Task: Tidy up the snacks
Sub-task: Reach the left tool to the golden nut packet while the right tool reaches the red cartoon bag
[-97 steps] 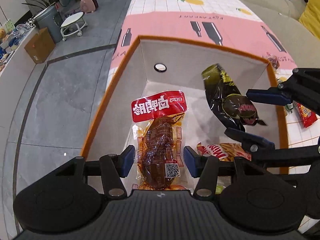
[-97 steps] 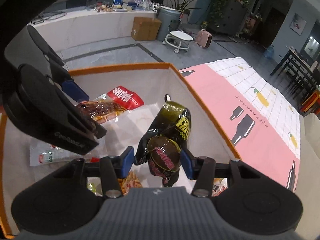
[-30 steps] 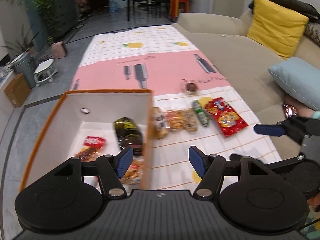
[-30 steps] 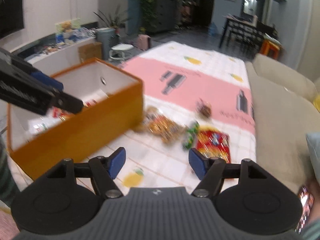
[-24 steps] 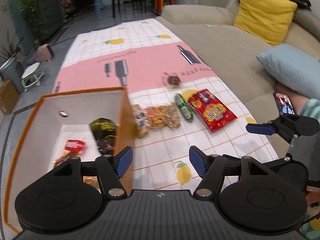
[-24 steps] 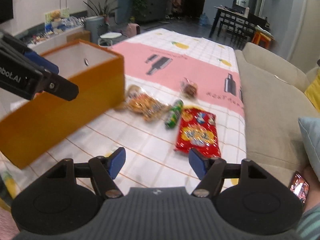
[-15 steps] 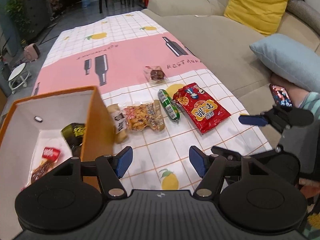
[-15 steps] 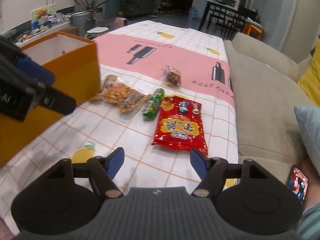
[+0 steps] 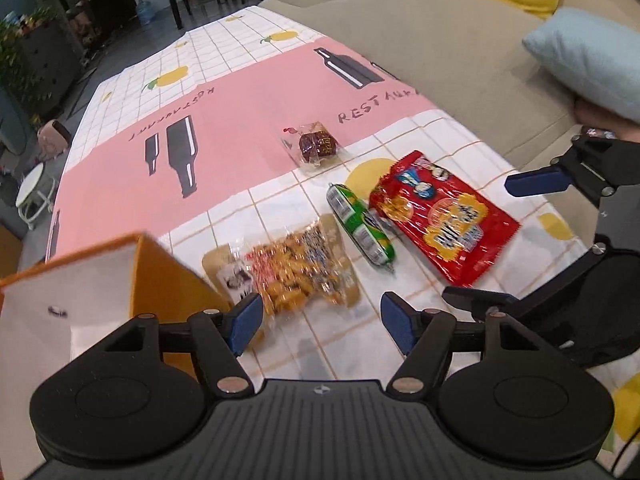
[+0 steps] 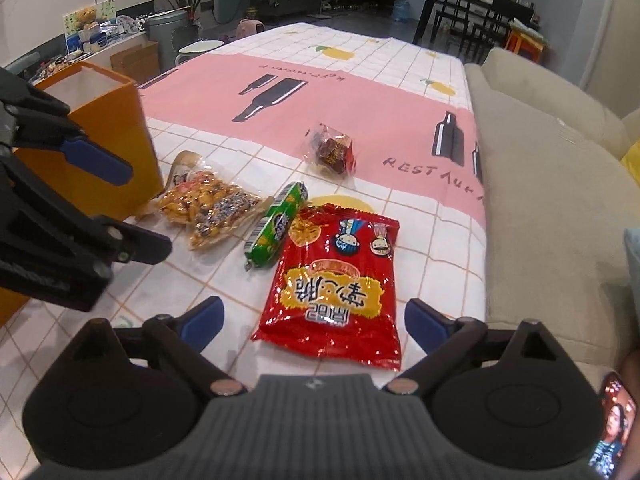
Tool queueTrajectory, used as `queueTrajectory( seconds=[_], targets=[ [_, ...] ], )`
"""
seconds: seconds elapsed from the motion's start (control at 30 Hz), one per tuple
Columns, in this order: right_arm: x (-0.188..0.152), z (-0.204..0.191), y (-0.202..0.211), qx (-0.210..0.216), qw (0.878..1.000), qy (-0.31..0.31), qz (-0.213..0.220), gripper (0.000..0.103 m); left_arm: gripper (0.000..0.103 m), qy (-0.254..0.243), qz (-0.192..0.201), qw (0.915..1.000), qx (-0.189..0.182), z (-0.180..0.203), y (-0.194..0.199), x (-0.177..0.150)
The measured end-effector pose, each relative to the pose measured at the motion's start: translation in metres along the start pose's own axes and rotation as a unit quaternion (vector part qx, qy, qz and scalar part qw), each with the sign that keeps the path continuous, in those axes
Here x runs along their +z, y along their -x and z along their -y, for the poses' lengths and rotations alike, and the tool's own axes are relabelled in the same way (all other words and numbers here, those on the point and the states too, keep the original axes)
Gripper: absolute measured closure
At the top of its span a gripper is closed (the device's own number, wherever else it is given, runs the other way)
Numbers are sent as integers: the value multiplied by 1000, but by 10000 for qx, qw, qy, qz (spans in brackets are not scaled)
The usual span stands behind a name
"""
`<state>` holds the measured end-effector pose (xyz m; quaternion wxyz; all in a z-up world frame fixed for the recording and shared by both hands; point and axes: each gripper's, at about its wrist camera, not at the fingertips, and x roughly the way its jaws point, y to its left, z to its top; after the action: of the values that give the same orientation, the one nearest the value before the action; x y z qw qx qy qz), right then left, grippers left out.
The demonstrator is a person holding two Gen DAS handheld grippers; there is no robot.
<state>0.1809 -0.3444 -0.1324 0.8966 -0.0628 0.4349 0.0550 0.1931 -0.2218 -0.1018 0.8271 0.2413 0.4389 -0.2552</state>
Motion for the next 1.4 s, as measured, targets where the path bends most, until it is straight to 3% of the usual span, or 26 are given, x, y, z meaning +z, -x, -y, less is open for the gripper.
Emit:
queueTrajectory(
  seconds=[0.2, 0.47, 0.63, 0.7, 0.9, 1.4],
  targets=[
    [9, 7, -16, 73, 9998, -190, -45, 8, 21, -30, -193, 9997, 166, -7, -28, 28],
    [17, 20, -32, 282, 9970, -714, -101, 9, 22, -198, -773, 9966, 209, -7, -65, 47],
    [15, 23, -37, 337, 9956, -863, -164, 16, 34, 76, -797, 9968, 59, -14, -67, 40],
    [14, 21, -37, 266, 9965, -775, -174, 25, 37, 397, -755, 9963, -106, -20, -65, 36],
    [8, 12, -31, 179, 9978, -586, -244, 29, 37, 575, -635, 9957, -360, -15, -52, 21],
    [-30, -22, 11, 438, 9958, -324, -732, 31, 43, 1114, -673, 9877, -872, 12, -2, -42]
  ],
)
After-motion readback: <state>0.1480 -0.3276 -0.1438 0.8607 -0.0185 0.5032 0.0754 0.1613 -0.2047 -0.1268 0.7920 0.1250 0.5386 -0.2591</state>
